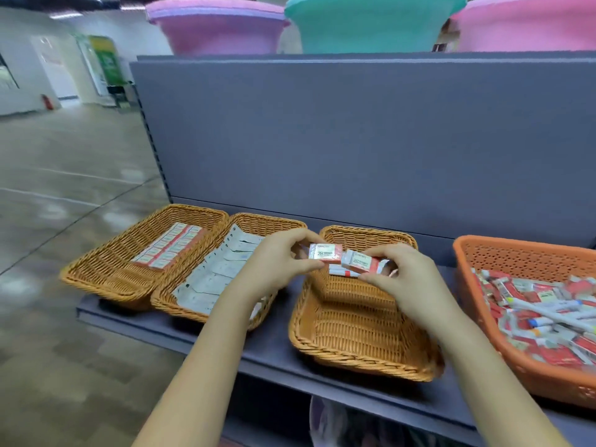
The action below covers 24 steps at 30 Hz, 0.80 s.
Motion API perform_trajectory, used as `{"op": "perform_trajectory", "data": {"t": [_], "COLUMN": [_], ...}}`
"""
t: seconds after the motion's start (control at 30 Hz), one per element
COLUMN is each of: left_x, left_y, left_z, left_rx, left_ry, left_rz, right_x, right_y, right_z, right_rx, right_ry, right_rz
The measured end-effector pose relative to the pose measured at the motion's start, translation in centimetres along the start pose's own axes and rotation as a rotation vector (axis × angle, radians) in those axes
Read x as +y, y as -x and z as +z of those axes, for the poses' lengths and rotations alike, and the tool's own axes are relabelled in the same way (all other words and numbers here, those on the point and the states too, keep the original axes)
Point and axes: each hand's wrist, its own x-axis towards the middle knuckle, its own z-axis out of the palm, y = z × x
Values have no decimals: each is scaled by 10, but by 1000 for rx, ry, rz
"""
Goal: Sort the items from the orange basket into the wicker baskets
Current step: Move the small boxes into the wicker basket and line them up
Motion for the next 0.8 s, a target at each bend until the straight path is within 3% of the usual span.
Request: {"op": "perform_trajectory", "data": {"t": [0.5,0.8], "left_x": [-134,-193], "left_y": [45,28], "left_z": [-163,-207], "left_rx": [-36,-58], "left_ry": [-112,-152], "left_rz": [-47,-78], "right_x": [-161,-197], "right_y": [-57,-106], "right_z": [139,193], "right_rx": [-46,-155], "right_ry": [46,131], "right_rz": [-31,-113]}}
